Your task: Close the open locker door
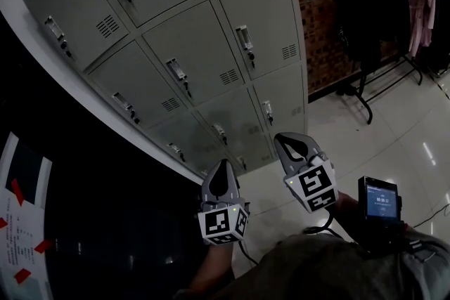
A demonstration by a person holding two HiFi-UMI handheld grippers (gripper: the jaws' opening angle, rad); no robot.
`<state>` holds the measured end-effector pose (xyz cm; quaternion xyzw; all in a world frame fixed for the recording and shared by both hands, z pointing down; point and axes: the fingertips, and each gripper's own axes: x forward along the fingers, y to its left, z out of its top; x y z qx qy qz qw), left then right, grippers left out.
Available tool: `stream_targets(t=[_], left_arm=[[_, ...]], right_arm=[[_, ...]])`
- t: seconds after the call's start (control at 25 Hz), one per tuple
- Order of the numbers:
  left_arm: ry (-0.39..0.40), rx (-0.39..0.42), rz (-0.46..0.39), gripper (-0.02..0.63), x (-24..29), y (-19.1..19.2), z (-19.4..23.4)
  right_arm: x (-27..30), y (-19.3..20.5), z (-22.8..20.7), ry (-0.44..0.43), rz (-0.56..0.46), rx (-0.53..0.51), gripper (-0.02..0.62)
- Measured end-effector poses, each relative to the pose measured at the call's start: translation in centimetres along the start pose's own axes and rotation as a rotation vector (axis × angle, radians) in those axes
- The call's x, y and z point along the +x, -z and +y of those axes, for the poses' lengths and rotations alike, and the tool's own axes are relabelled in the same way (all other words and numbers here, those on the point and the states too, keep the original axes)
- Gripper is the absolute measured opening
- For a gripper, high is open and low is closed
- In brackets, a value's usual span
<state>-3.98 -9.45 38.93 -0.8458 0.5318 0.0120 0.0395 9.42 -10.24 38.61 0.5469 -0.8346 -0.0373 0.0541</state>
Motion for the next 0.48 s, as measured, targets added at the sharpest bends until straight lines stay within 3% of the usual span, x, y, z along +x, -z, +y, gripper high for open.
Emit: stream_targets(t=[0.48], left_arm=[[0.013,0.008,0.005,0.002,0.33,-0.08,0.32]], right_arm=[[0.23,-0.11,0.12,0.009,-0.006,-0.006,0.006]])
